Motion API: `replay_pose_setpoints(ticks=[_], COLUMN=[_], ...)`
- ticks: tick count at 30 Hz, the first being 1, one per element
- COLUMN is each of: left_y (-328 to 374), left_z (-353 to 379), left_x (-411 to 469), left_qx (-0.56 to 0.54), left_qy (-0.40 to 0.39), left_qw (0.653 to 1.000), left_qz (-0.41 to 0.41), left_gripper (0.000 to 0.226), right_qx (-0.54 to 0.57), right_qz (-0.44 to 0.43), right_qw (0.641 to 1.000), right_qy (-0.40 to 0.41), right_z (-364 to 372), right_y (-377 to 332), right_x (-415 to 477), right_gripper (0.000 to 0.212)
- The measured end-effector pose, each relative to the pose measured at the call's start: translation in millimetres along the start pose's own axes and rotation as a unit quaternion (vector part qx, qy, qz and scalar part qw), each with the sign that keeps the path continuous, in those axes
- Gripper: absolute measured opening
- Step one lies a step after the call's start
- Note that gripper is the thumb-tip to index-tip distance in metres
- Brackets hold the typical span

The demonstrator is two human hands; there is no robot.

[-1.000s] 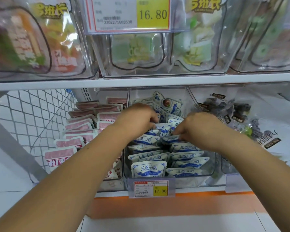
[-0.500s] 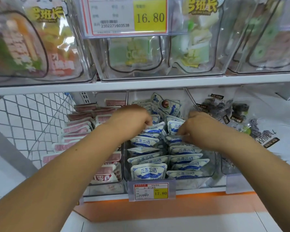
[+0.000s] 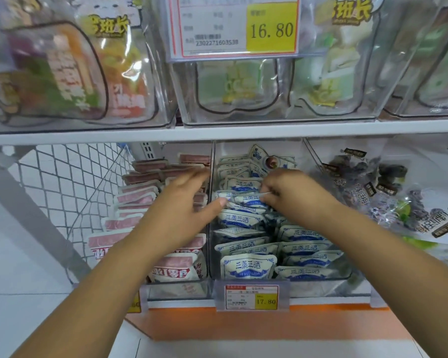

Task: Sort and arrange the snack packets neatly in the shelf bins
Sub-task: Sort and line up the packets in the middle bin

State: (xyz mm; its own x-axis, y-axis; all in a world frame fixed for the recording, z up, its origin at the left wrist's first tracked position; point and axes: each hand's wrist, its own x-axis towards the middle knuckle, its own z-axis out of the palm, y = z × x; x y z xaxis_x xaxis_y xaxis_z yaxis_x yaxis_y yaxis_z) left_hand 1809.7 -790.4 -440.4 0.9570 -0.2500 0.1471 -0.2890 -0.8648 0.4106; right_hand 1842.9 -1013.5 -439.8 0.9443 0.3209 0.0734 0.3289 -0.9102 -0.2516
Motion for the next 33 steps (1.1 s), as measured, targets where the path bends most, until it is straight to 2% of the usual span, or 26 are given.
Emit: replay_pose_setpoints(ticks=[3,7,11,15,19,21,27,30,32,33], left_y=[-6.7,-10.3,-13.6,-13.3,-12.6,-13.2,-12.9,-10.7,-9.1,-8.2], left_z=[2.3,3.3,2.8,4.1,4.1,5.1,4.5,3.7,2.4,1.3], left_x=[-6.3,-14.5,-16.8,-17.5,-17.3,-16.7,-14.4,-16.0,-17.9,-18.7], left_qx=[-0.022,-0.027,-0.023,-0.031,-0.033,-0.028,-0.033,-0.036,-0.037,-0.036], left_qy=[-0.027,-0.071,-0.075,-0.081,-0.082,-0.080,-0.092,-0.090,-0.088,-0.089], left_qw=[0.999,0.997,0.996,0.995,0.995,0.996,0.995,0.995,0.995,0.995], left_qz=[0.010,0.022,0.036,0.042,0.037,0.038,0.028,0.020,0.021,0.022], left_gripper=[0.078,0.078,0.081,0.079,0.079,0.080,0.088,0.087,0.084,0.084], right_qx=[0.055,0.097,0.119,0.125,0.101,0.081,0.137,0.098,0.051,0.039], right_qz=[-0.012,0.009,-0.001,0.012,0.032,0.034,0.037,0.039,0.026,0.019], right_qw=[0.996,0.992,0.987,0.990,0.993,0.991,0.982,0.976,0.970,0.969], right_qy=[0.070,0.082,0.113,0.064,-0.050,-0.099,-0.125,-0.189,-0.237,-0.243], right_z=[5.0,6.1,1.6,14.0,15.5,11.4,18.7,18.3,12.0,6.3], right_y=[-0.5,-4.4,-9.9,-9.6,-4.6,-5.1,-17.4,-21.7,-21.6,-19.9], right_x=[-6.9,-4.8,-2.6,3.4,8.7,12.3,22.1,29.7,30.8,27.2], right_gripper=[0.013,0.014,0.011,0.013,0.013,0.027,0.029,0.028,0.020,0.028])
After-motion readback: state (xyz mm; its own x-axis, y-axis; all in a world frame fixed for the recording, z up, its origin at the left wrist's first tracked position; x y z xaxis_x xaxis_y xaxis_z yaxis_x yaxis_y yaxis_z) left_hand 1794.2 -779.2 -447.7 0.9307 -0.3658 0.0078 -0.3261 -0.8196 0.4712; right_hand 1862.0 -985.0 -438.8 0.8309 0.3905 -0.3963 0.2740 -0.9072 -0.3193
